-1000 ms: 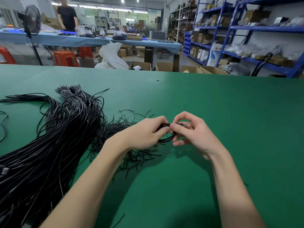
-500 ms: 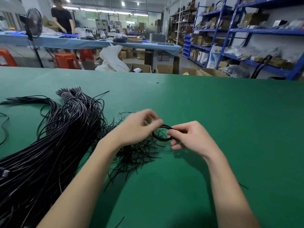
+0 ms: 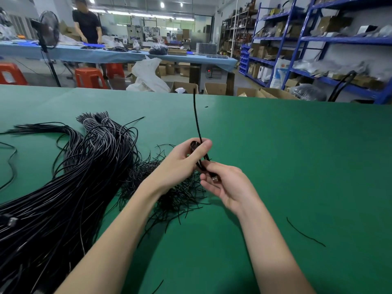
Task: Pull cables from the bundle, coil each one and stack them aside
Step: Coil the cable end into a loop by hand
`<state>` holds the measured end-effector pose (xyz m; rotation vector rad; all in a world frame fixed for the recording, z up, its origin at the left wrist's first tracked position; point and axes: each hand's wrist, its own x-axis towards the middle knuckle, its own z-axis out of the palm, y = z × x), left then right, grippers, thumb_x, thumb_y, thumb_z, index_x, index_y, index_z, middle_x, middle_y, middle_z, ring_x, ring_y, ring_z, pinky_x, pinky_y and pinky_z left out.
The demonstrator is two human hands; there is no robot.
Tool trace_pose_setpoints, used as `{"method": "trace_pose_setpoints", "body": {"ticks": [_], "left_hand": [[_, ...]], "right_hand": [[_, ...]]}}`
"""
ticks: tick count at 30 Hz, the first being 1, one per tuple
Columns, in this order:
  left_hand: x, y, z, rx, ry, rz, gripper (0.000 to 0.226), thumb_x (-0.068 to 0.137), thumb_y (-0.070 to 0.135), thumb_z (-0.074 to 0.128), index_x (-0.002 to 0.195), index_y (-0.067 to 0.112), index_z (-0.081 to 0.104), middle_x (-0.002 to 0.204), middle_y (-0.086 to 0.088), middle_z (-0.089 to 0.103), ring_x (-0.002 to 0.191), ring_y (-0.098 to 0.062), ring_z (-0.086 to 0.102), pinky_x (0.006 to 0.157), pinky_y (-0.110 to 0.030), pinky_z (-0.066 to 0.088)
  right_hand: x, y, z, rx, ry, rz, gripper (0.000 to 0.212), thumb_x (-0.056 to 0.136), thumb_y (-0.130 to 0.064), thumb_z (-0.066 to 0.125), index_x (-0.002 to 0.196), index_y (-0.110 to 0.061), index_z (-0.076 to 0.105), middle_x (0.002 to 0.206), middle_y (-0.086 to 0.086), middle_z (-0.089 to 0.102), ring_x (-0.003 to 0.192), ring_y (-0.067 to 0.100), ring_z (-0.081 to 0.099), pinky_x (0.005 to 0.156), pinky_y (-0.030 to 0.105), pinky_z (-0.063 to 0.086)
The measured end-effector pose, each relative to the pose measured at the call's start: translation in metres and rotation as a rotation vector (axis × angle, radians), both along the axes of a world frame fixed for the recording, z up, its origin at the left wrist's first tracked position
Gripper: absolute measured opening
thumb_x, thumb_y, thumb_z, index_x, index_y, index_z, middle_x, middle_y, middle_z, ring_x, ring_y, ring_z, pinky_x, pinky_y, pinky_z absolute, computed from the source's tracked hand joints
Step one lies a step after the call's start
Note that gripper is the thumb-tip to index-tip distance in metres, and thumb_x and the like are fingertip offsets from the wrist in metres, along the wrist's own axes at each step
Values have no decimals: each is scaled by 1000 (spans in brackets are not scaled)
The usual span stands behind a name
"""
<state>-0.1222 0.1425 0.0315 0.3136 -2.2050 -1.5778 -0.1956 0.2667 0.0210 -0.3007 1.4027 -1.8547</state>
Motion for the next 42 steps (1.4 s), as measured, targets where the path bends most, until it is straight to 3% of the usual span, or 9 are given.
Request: {"method": "trace_pose_setpoints", "body": {"ticks": [3,7,12,17,19,23,28,36,42], "left_hand": [[0,-2,-1,-56,14,61,42,101,56,43,104,24,69,69,28,63,69,9,58,64,-7,42],[-4,-3,-6,-21,68,95,42,105,50,41,85,17,59,59,14,46,57,-10,45,57,-26,39],[-5,0,-12,35,99,150,39,107,44,39,78,20,46,54,16,35,51,-9,34,48,-22,32],[-5,-2,-14,27,32,133,40,108,43,36,79,17,46,74,-1,51,65,-12,48,62,-27,39],[-4,-4,-11,-68,9,137,44,109,40,36,77,13,50,71,3,59,64,-7,56,63,-24,44],[-4,-2,-7,-395,-80,120,39,108,34,38,84,8,52,61,-4,66,59,-18,66,63,-34,49],[-5,3,-8,-669,-140,95,25,107,24,39,83,15,40,67,-1,51,62,-24,47,60,-35,27],[-4,9,-9,-678,-177,-26,22,101,17,49,115,8,34,70,-1,54,66,-16,51,63,-32,32],[-2,11,-9,-692,-254,-128,32,101,33,57,111,10,36,76,2,53,64,-8,47,61,-29,30]], "right_hand": [[2,1,1,16,27,40,9,92,-7,70,89,1,72,70,6,72,57,9,66,54,21,58],[6,0,3,25,40,102,17,94,-8,68,106,4,70,76,7,75,61,11,69,57,22,59],[10,-2,1,63,116,135,15,96,-14,67,106,-3,71,89,10,79,73,16,75,62,25,61],[9,0,-2,244,292,178,23,94,-29,70,101,-8,77,89,5,76,78,14,73,72,26,61],[2,6,1,328,416,120,24,90,-36,74,96,-14,78,88,-2,75,79,10,70,75,27,56],[-7,10,8,207,563,-142,21,83,-44,79,94,-26,78,84,-16,76,78,0,67,69,16,49],[-1,2,8,125,528,-122,25,85,-34,80,86,-9,78,69,-6,61,60,7,49,55,16,40],[-13,10,5,237,412,-98,15,86,-23,78,73,-15,80,70,1,65,64,9,55,56,18,46],[-20,18,3,232,412,-123,17,90,-11,74,73,-10,77,67,2,72,50,2,59,47,12,46]]}}
